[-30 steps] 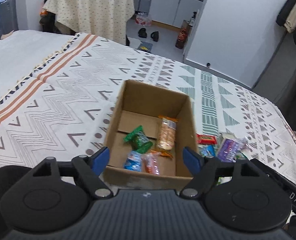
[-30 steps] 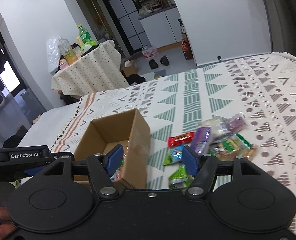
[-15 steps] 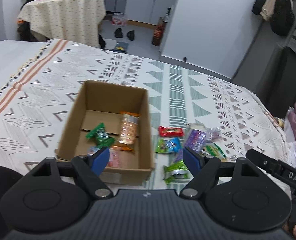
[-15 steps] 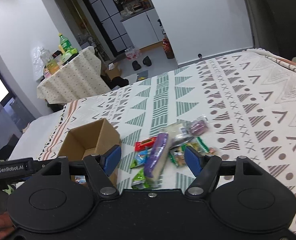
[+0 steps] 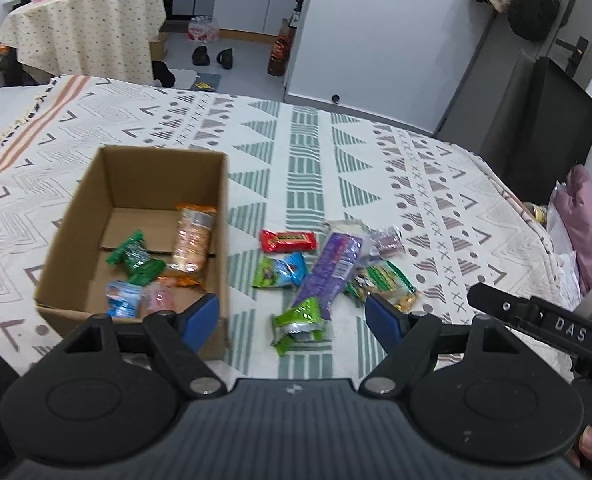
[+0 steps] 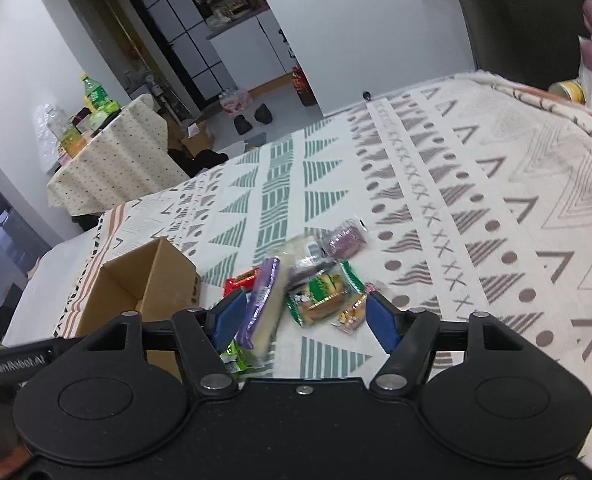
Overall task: Organize snacks
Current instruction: 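Withdraw both grippers from the box toward the remaining snacks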
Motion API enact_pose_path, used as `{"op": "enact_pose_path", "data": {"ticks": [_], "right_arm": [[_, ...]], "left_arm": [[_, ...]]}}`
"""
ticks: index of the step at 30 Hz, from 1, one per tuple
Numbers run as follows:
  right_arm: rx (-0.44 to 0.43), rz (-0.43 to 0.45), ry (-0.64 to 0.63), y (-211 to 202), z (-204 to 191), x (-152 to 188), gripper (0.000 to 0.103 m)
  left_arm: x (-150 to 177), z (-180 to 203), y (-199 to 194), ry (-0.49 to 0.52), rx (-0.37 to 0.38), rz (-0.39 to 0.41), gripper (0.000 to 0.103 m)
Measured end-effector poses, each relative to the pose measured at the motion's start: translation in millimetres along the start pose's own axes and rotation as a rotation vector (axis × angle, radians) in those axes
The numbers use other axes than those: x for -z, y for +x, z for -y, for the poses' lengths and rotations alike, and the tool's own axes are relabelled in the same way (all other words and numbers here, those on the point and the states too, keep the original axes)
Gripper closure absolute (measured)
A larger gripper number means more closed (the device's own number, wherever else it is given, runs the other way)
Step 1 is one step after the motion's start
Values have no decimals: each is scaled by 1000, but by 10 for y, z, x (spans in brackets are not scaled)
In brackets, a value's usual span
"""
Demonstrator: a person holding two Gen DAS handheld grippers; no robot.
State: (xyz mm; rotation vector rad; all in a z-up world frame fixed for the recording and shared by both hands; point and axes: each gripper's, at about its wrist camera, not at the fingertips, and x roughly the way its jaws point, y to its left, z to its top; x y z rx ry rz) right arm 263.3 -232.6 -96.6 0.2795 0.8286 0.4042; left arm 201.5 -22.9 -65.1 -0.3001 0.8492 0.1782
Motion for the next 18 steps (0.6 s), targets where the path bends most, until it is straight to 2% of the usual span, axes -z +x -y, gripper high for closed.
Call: {"op": "enact_pose_path", "data": {"ticks": [9, 15, 18], "right_arm": [[13, -37, 46, 174, 119, 33, 43], [25, -70, 66, 337, 185, 41, 46], [32, -88, 78, 429, 215, 45, 49]], "left_arm": [[171, 187, 349, 19, 5, -30, 28], [230, 211, 593, 4, -16, -52, 35], [242, 193, 709, -15, -27, -61, 43]]}}
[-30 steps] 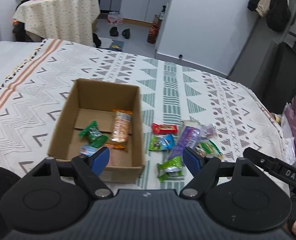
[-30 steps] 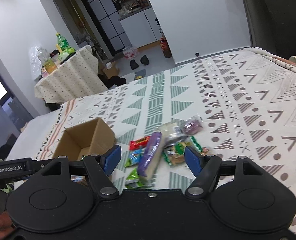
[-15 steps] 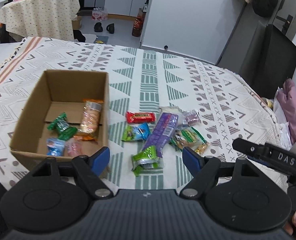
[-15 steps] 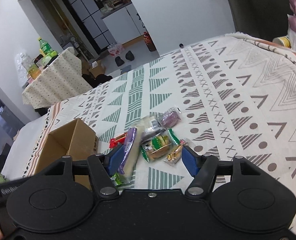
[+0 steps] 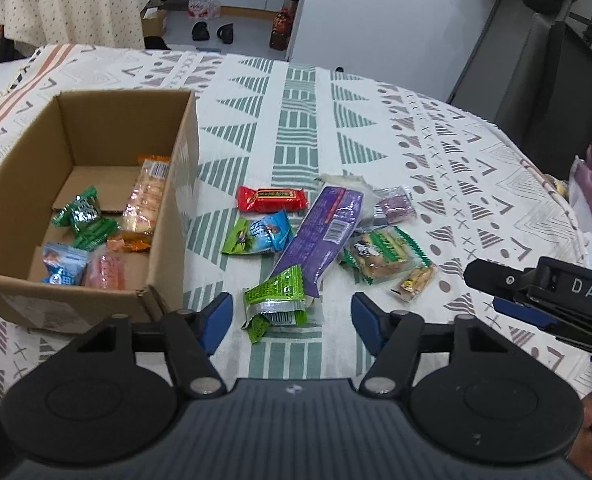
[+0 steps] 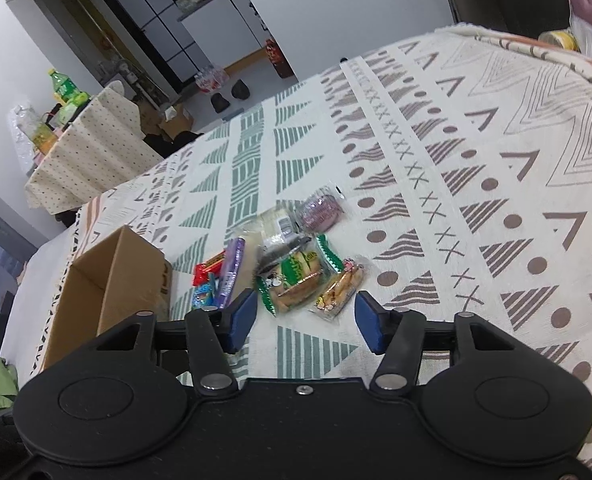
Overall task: Organize snacks
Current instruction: 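Withdraw both grippers from the box toward the remaining snacks, then grasp the green packet with the left gripper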
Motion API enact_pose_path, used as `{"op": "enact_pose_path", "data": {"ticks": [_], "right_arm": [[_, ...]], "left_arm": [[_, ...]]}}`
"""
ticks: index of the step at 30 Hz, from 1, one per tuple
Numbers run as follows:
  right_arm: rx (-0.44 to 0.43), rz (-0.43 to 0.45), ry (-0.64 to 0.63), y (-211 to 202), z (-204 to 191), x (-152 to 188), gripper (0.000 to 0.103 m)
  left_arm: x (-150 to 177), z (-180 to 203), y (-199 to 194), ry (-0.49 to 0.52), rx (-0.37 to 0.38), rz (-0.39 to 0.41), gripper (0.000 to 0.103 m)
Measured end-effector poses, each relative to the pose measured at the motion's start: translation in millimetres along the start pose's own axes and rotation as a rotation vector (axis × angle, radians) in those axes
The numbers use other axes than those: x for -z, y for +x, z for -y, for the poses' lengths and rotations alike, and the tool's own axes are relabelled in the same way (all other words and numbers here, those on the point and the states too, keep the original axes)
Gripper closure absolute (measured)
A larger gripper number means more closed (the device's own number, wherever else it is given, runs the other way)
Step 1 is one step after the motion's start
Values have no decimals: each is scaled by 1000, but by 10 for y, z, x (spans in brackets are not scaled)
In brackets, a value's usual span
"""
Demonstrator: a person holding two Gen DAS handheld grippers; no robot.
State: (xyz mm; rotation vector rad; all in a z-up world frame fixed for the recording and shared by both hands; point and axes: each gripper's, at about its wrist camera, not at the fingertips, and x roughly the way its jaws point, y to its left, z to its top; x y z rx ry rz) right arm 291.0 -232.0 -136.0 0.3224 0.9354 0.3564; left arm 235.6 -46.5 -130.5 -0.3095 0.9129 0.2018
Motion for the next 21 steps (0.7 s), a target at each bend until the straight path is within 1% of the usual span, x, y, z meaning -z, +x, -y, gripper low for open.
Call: {"op": "enact_pose_path", "data": {"ticks": [2, 4, 7, 12, 15, 19, 21], "right_arm": [[3, -13, 3, 68, 10, 0, 50], [2, -29, 2, 133, 7, 0, 50], [2, -47, 2, 216, 2, 5, 50], [13, -79, 14, 386, 19, 8, 50], [23, -96, 16, 488, 27, 17, 50], [42, -106, 27, 608, 55, 24, 50], [54, -105, 32, 664, 67, 23, 50]], "left_arm": [[-1, -12, 71, -15, -7, -1, 55], [-7, -18, 135, -27, -14, 0, 60], [-3, -20, 237, -33, -32, -7, 61], [25, -50, 440, -41, -50, -53, 61], [32, -78, 532, -51, -43, -71, 59], [43, -61, 578, -46, -41, -67, 59], [44, -73, 576, -61, -38, -60, 59]]}}
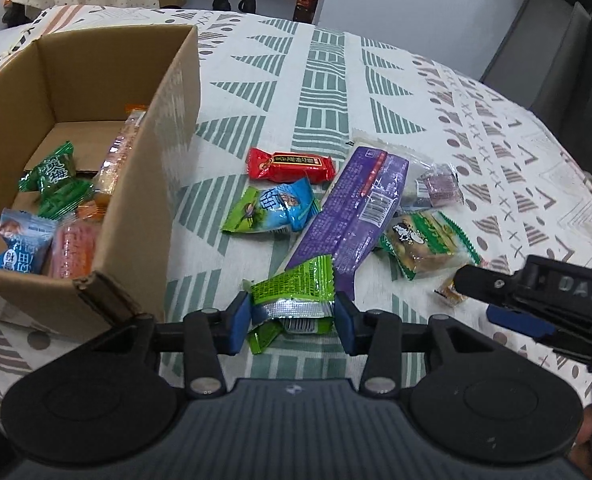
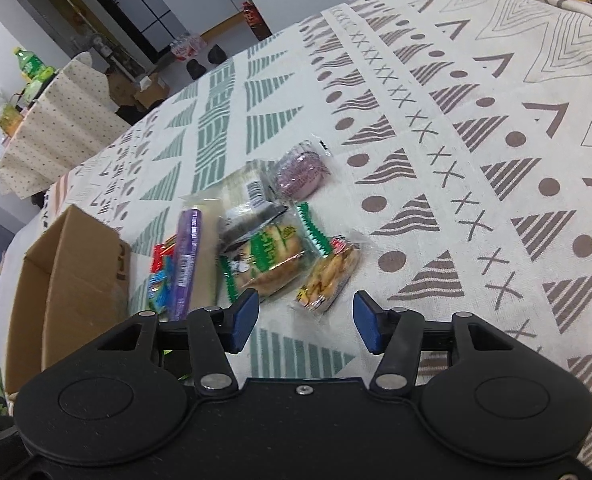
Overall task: Organize snacks
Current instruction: 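Grasp the green packet with the left gripper, then carry the green packet and orange-wrapped bread roll into the box, open both grippers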
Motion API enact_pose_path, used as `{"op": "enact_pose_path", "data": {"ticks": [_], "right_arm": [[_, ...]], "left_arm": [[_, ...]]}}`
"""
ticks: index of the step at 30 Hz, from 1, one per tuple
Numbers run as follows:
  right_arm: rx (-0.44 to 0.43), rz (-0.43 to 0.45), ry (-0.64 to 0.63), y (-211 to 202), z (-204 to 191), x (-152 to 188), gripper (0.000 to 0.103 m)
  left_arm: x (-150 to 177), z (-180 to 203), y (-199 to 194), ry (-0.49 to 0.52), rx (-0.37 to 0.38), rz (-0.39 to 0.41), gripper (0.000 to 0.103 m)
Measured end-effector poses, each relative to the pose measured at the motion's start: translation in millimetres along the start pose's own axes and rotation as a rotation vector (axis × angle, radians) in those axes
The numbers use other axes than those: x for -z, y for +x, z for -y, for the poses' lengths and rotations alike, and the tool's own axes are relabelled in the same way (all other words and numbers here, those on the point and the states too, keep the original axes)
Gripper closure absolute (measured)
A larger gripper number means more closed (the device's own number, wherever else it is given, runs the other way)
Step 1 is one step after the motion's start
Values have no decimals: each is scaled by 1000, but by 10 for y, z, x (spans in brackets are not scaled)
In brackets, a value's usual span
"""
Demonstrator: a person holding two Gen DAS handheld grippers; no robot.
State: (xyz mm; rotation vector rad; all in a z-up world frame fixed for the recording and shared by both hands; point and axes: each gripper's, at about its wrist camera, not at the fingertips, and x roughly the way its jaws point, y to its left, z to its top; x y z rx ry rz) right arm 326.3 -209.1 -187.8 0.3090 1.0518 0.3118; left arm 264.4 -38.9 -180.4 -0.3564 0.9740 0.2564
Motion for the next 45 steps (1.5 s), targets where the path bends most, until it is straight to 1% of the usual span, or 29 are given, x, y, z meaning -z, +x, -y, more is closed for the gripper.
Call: {"op": "enact_pose_path", "data": {"ticks": [4, 7, 9, 11, 12, 13, 14, 17, 24, 29, 34, 38, 45], "right_arm": [[26, -9, 7, 120, 1, -12, 50], [45, 1, -14, 156, -28, -10, 52], [52, 11, -27, 163, -27, -1, 57], [82, 18, -47, 177, -21, 26, 76], [85, 21, -57, 171, -22, 34, 77], [76, 15, -49, 156, -18, 32, 83], [66, 9, -37, 141, -11, 35, 85], [51, 12, -27, 65, -30, 60, 86], [21, 73, -32, -190, -109, 97, 87], [-22, 111, -52, -333, -222, 107, 87], [-91, 161, -65, -481, -319, 102, 87], [-153, 202, -85, -594, -420, 113, 87], [-234, 226, -145, -685, -650, 221, 87]], "left_arm": [[-21, -26, -18, -23, 13, 7, 61], [-42, -38, -51, -28, 20, 13, 62], [-55, -42, -88, -30, 24, 20, 63], [-71, -41, -148, -34, 31, 28, 63], [-80, -37, -184, -34, 35, 36, 63], [-89, -30, -231, -31, 40, 46, 63], [-92, -20, -269, -26, 44, 55, 63], [-96, -6, -377, -17, 51, 70, 63], [-91, -15, -686, -11, 66, 130, 63], [-70, -37, -883, -6, 67, 164, 63], [-96, -82, -1042, 2, 44, 195, 63], [-137, -153, -1175, -12, 14, 229, 63], [-167, -269, -1380, -40, -24, 278, 63]]}}
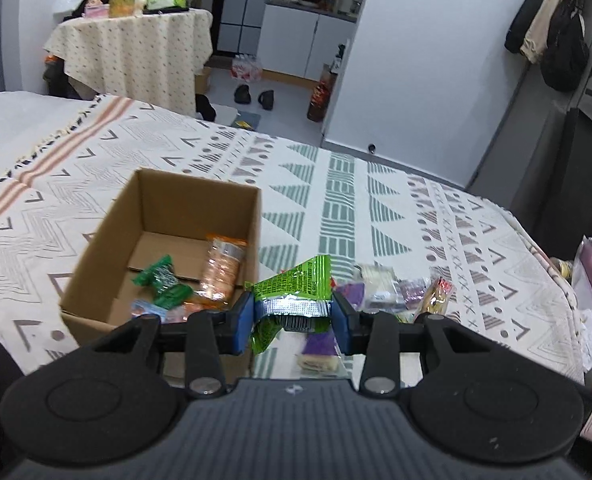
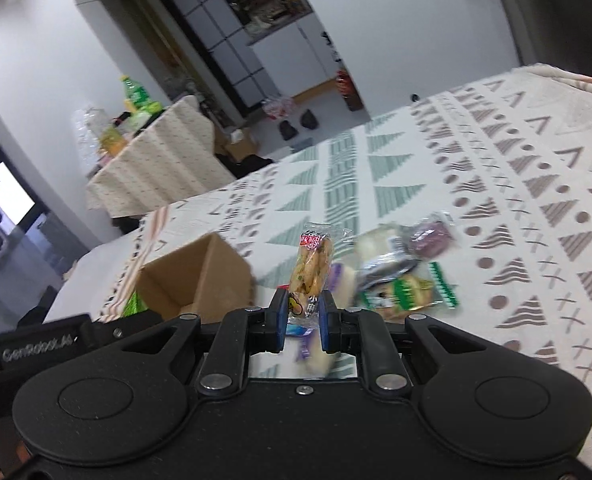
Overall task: Organize snacks
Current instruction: 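Carry the green packet and orange-wrapped bread roll into the box, open both grippers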
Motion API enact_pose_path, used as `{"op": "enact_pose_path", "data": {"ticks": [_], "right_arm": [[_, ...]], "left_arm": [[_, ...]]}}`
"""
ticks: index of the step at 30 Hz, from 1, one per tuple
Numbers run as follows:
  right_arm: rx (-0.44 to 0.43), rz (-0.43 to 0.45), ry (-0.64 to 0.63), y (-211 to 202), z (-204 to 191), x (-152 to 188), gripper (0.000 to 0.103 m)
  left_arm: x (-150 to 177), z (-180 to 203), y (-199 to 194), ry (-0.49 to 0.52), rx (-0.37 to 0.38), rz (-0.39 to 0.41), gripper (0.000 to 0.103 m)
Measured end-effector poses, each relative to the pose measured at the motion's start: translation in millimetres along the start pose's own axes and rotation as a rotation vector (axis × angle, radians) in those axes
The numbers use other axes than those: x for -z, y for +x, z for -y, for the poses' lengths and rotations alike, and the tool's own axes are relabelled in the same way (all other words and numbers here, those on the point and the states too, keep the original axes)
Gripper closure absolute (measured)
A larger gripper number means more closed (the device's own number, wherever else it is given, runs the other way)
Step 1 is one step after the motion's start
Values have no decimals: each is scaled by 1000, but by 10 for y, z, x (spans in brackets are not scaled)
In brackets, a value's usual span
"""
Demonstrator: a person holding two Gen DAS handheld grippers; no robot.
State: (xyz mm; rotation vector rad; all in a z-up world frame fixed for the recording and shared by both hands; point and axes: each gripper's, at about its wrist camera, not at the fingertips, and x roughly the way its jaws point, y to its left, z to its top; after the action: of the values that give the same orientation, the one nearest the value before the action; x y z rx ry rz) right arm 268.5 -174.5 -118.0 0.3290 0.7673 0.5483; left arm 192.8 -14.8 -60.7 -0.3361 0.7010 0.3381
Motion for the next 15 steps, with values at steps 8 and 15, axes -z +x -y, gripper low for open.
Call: {"op": "enact_pose_path", "data": {"ticks": [8, 15], "right_arm": [[-45, 25, -32, -14, -205, -7, 87], [-72, 52, -45, -19, -331, -1, 87]], "left_arm": [[-84, -175, -140, -22, -38, 29, 63], [-156, -352, -209, -46, -60, 50, 63]]}}
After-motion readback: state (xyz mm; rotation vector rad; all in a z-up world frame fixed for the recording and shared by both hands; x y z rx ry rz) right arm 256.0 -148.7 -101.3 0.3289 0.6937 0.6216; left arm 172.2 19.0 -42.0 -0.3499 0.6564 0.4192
